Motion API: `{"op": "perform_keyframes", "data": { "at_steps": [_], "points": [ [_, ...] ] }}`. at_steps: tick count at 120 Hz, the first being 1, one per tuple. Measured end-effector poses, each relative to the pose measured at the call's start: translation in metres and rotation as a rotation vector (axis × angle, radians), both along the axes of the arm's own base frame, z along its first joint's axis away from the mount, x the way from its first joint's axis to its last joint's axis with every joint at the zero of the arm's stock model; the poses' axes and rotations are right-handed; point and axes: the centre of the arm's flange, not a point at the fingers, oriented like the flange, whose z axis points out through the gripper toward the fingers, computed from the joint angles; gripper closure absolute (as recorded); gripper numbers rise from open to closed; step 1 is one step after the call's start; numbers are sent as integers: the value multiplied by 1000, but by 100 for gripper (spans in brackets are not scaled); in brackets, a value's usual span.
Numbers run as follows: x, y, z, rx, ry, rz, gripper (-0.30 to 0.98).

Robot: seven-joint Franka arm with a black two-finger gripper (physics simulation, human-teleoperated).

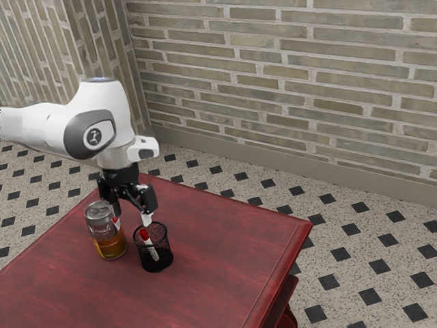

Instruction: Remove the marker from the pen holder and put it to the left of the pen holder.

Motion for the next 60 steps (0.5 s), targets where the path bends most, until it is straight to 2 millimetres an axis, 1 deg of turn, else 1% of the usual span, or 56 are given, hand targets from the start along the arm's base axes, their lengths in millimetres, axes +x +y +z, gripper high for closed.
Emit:
{"op": "perform_keyframes", "data": {
  "at_steps": [8,16,23,38,60],
  "points": [
    [1,1,-10,0,-6,4,0],
    [-5,1,-24,-5,-3,10,0],
    [-9,1,-32,-8,-6,13,0],
    [-12,-1,-38,-12,-23,13,0],
    [-7,-5,-41,-13,-45,7,0]
  ]
}}
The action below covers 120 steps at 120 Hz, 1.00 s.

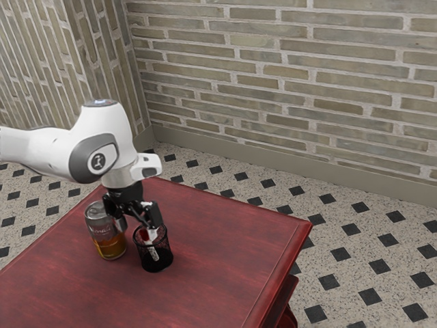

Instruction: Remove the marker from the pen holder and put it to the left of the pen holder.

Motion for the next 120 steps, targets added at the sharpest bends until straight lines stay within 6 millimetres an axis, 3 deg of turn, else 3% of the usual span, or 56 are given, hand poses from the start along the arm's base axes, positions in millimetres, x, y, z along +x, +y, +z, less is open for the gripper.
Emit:
{"op": "perform_keyframes", "data": {
  "at_steps": [23,56,81,101,120],
  "points": [
    [4,-1,-7,1,-9,0,1],
    [5,2,-2,1,-22,4,54],
    [5,2,2,5,-29,0,71],
    [1,4,47,2,-102,3,75],
    [8,10,132,17,-211,-2,77]
  ]
}}
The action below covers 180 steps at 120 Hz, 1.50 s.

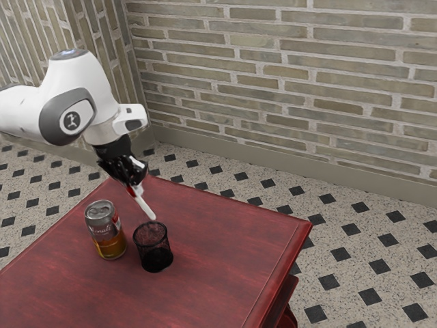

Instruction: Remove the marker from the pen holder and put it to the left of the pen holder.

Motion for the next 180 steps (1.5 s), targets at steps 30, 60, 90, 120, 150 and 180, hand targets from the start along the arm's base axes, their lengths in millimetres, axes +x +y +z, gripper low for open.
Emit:
{"op": "perform_keyframes", "data": {
  "at_steps": [30,60,90,120,150,180],
  "points": [
    [30,117,41,30,-10,171,78],
    [76,190,-16,-114,-15,246,78],
    [77,248,-47,-247,-126,258,78],
    [73,291,-92,-262,-140,221,75],
    [68,297,-89,-266,-186,125,26],
    [32,211,125,-19,-304,-185,8]
  ]
}}
